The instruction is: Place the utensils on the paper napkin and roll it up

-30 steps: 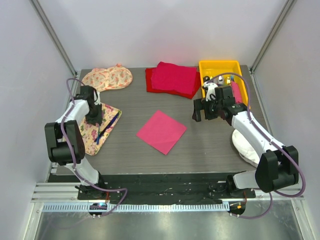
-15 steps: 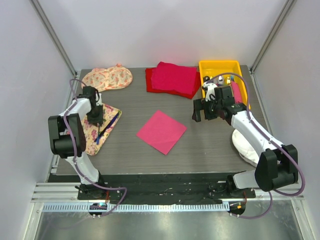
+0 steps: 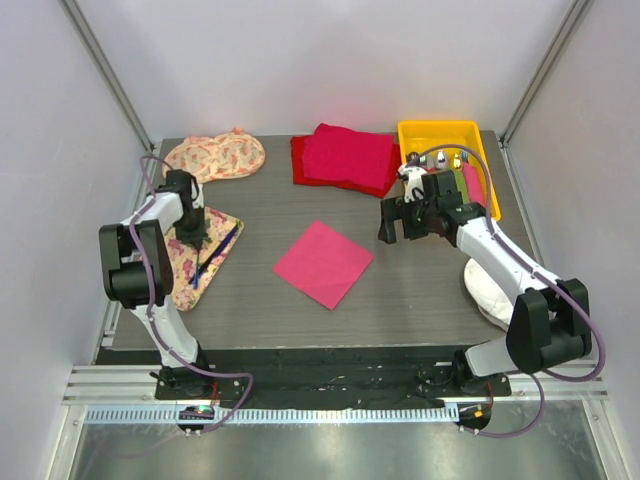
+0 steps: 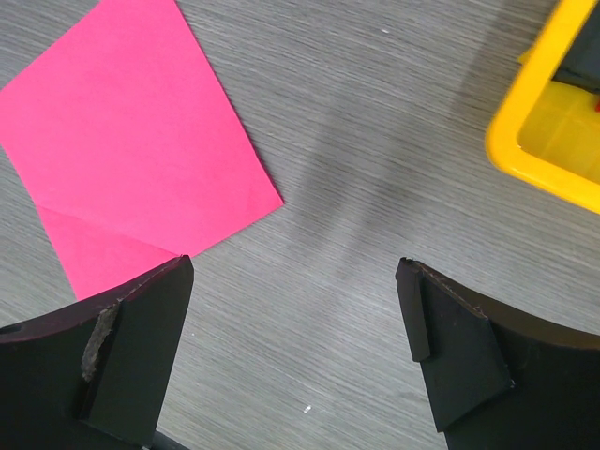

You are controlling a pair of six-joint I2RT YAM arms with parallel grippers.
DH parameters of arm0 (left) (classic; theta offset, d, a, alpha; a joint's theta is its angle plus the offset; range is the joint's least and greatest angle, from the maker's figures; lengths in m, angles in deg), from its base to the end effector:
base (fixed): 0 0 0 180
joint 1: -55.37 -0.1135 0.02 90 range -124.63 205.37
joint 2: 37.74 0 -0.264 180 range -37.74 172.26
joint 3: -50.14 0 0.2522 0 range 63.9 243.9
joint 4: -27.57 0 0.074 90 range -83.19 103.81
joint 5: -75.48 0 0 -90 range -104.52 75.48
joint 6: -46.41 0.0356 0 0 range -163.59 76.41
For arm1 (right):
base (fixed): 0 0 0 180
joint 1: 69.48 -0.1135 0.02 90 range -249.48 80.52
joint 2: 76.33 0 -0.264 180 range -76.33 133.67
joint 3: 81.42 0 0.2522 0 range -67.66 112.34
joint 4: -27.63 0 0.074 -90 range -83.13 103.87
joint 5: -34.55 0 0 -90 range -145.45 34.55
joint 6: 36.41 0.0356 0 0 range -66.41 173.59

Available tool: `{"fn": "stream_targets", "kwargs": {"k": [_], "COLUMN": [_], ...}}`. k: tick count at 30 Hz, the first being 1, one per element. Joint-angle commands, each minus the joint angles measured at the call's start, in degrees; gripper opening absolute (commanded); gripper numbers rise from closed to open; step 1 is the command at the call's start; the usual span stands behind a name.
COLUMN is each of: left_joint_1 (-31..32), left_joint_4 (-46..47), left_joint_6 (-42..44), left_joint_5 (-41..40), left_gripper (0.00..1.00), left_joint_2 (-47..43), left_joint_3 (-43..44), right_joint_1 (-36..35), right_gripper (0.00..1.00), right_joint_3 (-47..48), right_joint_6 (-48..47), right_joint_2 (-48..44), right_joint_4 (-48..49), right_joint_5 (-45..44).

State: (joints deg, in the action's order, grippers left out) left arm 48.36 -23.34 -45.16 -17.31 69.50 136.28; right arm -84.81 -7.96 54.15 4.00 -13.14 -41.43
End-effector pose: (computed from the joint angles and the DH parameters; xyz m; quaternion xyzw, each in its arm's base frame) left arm 0.3644 0.0466 0.1706 -0.0777 0.9844 0.0314 0.1550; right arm 0.2863 0.0874 0.2634 -0.1627 0.9121 0.1623 0.3394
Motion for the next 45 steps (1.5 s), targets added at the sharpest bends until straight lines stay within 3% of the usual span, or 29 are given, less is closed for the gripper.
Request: {"fn": "stream_targets", "kwargs": {"k": [1, 5, 14, 18, 24, 30, 37, 45], "left_joint_1": [-0.99, -0.99, 1.29, 5.76, 20.5, 34.75, 39.7, 42.69], "left_joint_4": [0.06, -1.96, -4.08, -2.41, -2.14, -3.02, -4.42, -6.44], "left_joint_6": [-0.72, -2.91, -17.67, -23.56, -36.13, -40.09, -44.75, -46.95], "left_joint_5": [1.55, 6.47, 17.72, 17.91, 5.8, -3.18, -4.16, -5.82], "left_gripper": [0.0, 0.0, 0.0, 0.0, 0.0, 0.0, 0.0, 0.0], "left_joint_2": [-0.45, -4.22, -14.68, -18.55, -20.58, -14.79, -0.82, 8.85], "left_joint_3": [2.5, 4.17, 8.92, 8.31, 7.42, 11.55, 19.46, 26.93], "right_joint_1": [-2.15, -3.56, -6.11, -7.08, -7.17, -7.08, -6.2, -6.03], "right_gripper": [1.0, 1.0, 0.99, 0.98, 0.97, 0.97, 0.93, 0.67], "right_joint_3": [3.66, 5.42, 13.15, 15.7, 13.69, 8.24, 4.2, 0.15], "right_joint_6": [0.59, 3.12, 8.32, 10.25, 10.43, 8.15, 5.95, 6.47], "right_joint_2": [1.4, 3.6, 9.58, 10.54, 9.85, 5.01, 2.55, 1.14], "right_joint_4": [3.36, 4.5, 7.84, 10.04, 9.78, 9.43, 6.44, 6.44], "right_joint_5": [1.1, 3.02, 7.95, 8.92, 5.14, -0.38, -3.91, -3.47]}}
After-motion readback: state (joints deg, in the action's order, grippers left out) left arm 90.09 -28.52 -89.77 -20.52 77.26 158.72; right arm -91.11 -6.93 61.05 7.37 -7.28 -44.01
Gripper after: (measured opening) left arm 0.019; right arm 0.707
